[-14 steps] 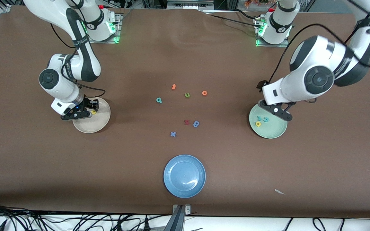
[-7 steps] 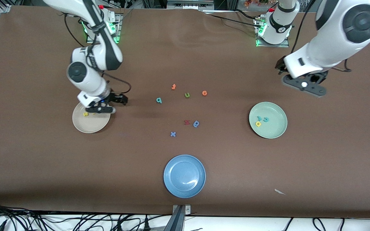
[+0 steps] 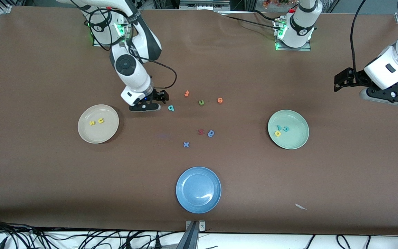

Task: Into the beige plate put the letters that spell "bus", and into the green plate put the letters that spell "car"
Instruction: 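Lower the right gripper and grasp the teal b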

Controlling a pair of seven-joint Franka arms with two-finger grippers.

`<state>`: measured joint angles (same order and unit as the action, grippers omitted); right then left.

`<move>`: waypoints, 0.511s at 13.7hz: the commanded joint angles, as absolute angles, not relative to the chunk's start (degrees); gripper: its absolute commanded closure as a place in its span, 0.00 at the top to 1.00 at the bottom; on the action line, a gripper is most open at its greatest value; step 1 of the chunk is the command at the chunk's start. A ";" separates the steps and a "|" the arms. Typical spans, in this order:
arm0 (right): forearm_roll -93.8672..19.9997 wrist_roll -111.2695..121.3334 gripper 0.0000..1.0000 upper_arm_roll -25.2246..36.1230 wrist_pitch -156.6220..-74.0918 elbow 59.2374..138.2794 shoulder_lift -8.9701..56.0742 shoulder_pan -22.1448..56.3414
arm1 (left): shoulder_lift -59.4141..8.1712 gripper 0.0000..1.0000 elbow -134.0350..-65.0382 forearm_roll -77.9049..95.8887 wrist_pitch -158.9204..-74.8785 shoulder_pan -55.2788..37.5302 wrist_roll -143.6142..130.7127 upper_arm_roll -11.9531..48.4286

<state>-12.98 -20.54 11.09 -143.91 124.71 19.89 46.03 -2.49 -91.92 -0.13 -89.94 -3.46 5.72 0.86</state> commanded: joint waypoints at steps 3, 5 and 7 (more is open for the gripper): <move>-12.13 -15.67 1.00 11.34 -144.05 117.52 28.20 48.60 | -0.70 1.00 -92.99 -1.14 -90.36 -6.24 5.45 -1.58; -12.13 -14.24 1.00 11.34 -143.79 116.28 29.44 48.69 | -0.44 1.00 -92.72 -1.06 -90.00 -5.89 5.36 -0.45; -12.13 -14.15 1.00 11.16 -143.70 116.28 29.79 49.74 | -0.18 1.00 -91.85 -1.05 -89.48 -5.98 5.36 -0.53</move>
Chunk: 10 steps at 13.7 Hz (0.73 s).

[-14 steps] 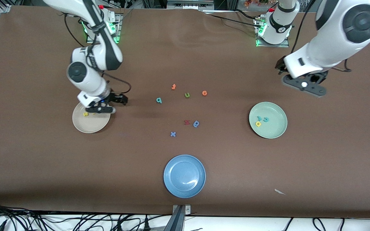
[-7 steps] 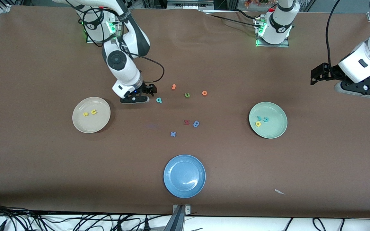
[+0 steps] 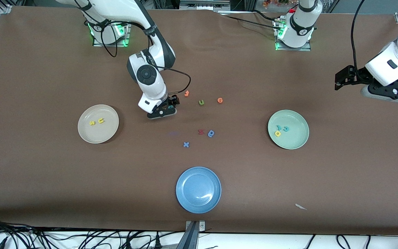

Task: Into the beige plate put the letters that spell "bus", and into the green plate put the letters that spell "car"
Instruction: 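Lower the right gripper and grasp the teal b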

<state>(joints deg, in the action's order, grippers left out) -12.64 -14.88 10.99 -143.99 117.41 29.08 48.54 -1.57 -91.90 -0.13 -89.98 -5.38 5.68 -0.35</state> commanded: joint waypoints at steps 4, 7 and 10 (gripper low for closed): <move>-12.13 -14.15 0.95 11.16 -143.70 116.37 31.11 50.62 | -0.18 1.00 -90.71 -1.14 -86.05 -6.24 5.36 0.61; -12.13 -14.24 0.80 11.16 -143.70 116.19 31.73 50.80 | -0.35 1.00 -89.04 -1.14 -85.78 -6.06 6.15 -0.17; -12.22 -14.41 0.67 11.16 -143.70 116.02 31.73 50.71 | -0.35 1.00 -88.86 -1.32 -85.78 -6.06 5.45 -0.09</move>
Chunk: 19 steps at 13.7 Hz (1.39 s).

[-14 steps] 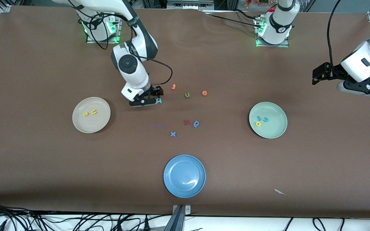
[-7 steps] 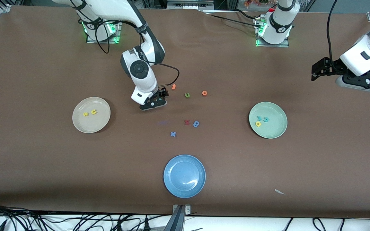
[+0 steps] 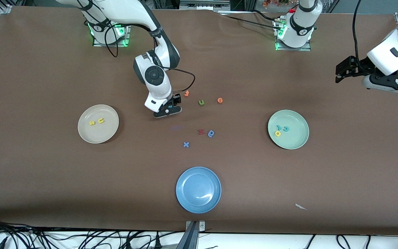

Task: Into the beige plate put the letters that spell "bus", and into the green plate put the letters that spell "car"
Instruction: 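Lower the right gripper and grasp the teal b, then carry the teal b to the white plate and release it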

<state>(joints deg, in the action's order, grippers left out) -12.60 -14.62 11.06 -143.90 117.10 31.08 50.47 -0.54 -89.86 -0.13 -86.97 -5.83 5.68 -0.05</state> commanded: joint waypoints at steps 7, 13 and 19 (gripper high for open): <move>-12.92 -14.41 0.49 11.16 -143.70 114.61 31.82 50.71 | -0.35 1.00 -88.77 -1.23 -83.23 -5.98 5.45 -0.26; -13.10 -15.11 0.40 11.16 -143.79 114.08 32.60 50.71 | -0.26 1.00 -88.15 -1.23 -82.44 -6.06 5.36 0.00; -13.18 -16.08 0.26 11.07 -143.79 112.59 33.84 50.89 | -0.26 1.00 -88.15 -1.14 -82.27 -6.06 5.36 0.00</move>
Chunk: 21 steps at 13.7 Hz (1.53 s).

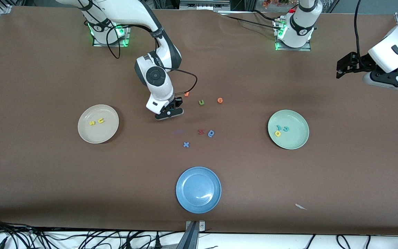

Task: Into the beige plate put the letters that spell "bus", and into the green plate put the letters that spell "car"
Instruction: 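Carry the teal b to the white plate and release it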

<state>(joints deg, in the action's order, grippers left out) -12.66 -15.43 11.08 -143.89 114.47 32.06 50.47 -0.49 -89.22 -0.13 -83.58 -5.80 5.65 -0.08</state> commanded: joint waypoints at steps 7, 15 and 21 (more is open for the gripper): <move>-13.10 -16.17 0.15 11.86 -137.86 110.23 32.88 49.93 | -0.26 1.00 -88.15 -1.05 -81.48 -6.06 5.36 0.26; -13.01 -2.23 0.15 30.74 -128.40 115.64 23.75 49.92 | -0.26 1.00 -88.15 -1.05 -81.39 -6.15 5.45 0.26; -13.09 13.61 0.18 39.19 -141.85 128.49 20.92 49.75 | -0.18 1.00 -88.15 -1.05 -81.39 -6.15 5.45 0.35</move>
<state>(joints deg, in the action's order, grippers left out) -12.68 9.72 37.66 -139.08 125.15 22.90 49.17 -0.49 -89.05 -0.13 -82.52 -5.90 5.65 0.17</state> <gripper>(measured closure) 0.722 0.000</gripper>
